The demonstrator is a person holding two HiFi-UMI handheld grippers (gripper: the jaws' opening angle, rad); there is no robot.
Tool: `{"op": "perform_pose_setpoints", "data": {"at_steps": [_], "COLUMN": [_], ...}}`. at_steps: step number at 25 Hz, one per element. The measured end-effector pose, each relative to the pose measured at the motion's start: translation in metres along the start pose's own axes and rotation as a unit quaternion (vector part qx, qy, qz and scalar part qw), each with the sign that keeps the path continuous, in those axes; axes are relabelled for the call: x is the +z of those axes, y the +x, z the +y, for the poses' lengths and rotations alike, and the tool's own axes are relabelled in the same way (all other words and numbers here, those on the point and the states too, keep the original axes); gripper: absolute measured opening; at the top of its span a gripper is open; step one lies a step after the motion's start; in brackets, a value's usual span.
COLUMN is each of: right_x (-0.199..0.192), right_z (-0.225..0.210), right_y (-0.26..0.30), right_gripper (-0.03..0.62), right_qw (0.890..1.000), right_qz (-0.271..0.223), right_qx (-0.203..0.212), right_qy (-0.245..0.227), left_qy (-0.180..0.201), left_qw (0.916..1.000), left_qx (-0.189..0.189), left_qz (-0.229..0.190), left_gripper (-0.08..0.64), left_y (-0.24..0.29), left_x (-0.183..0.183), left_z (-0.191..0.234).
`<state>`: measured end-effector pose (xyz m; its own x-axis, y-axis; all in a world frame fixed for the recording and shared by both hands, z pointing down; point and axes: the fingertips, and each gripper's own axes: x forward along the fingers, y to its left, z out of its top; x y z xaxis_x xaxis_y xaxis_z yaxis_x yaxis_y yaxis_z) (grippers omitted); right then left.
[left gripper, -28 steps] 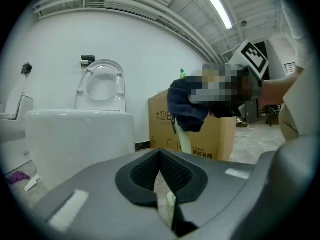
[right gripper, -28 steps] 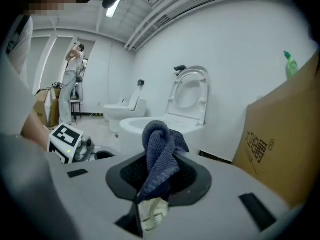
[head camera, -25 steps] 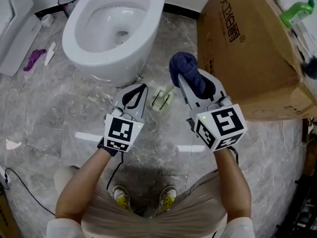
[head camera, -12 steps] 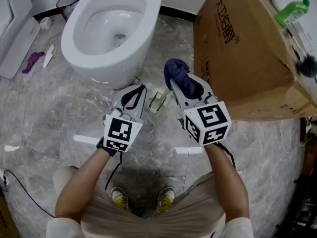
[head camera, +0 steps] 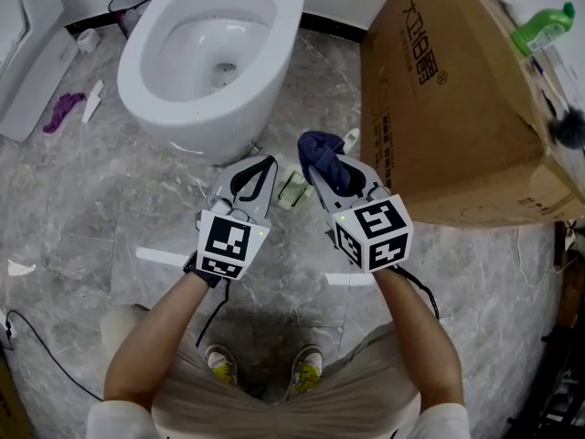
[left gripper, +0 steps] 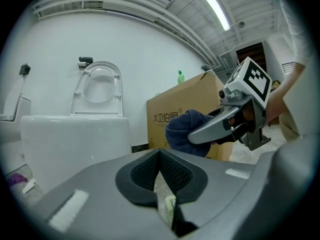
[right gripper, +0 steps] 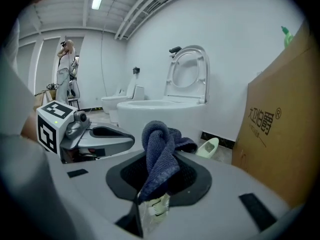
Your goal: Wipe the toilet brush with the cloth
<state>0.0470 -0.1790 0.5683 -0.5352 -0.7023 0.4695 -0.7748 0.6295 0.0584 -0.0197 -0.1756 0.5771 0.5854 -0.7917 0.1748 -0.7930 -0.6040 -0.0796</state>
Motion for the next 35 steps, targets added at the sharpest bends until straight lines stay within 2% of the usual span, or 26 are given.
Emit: {"op": "perform_pose_setpoints", "data": {"at_steps": [5,7,9,11,13,15,17,23,26,29,31,35], "right_x": [-0.022,-0.033,-0.034,-0.014,0.018,0.039,0.043,0.041,0.036,0.028,0.020,0.004], "right_z": [0.017,0.026,0.031,0.034,0.029,0.015,-0.003,-0.031,-0.029,-0.020,-0.013,-0.002], "right_y": [0.004,0.003,-0.001,-0.013,-0.029,-0.037,-0.039,-0.039,-0.035,-0.029,-0.025,-0.017], "right_gripper": [0.103,0.104,0.104,0.104,0.104,0.104,0.104,0.104,0.104,0.104,0.104,0.104], "right_qw": [0.998,0.995,0.989,0.981,0.975,0.977,0.980,0.972,0.958,0.931,0.918,0.911], "right_qz": [0.040,0.061,0.064,0.040,-0.004,-0.033,-0.035,-0.028,-0.008,0.025,0.044,0.067], "right_qx": [0.044,0.058,0.055,0.043,0.016,-0.017,-0.045,-0.106,-0.121,-0.138,-0.136,-0.114], "right_qy": [-0.013,-0.056,-0.121,-0.186,-0.221,-0.208,-0.193,-0.208,-0.261,-0.337,-0.371,-0.391], "left_qy": [-0.001,-0.001,-0.005,-0.013,-0.017,-0.016,-0.016,-0.020,-0.019,-0.017,-0.018,-0.016], "left_qw": [1.0000,1.0000,0.9999,0.9998,0.9998,0.9998,0.9998,0.9997,0.9997,0.9998,0.9997,0.9996], "left_qx": [0.000,0.002,0.006,0.009,0.007,0.004,0.004,0.006,0.003,0.002,0.002,0.004], "left_qz": [0.005,0.007,0.009,0.010,0.008,0.008,0.012,0.015,0.012,0.013,0.015,0.021], "left_gripper": [0.002,0.002,0.002,0.002,0.002,0.002,0.002,0.002,0.002,0.002,0.002,0.002], "left_y": [0.004,0.005,0.007,0.009,0.011,0.012,0.012,0.012,0.014,0.014,0.014,0.013], "left_x": [-0.004,-0.006,-0.007,-0.008,-0.008,-0.009,-0.012,-0.014,-0.011,-0.011,-0.012,-0.017], "left_z": [0.000,0.002,0.005,0.007,0.007,0.008,0.010,0.011,0.009,0.008,0.008,0.014]}}
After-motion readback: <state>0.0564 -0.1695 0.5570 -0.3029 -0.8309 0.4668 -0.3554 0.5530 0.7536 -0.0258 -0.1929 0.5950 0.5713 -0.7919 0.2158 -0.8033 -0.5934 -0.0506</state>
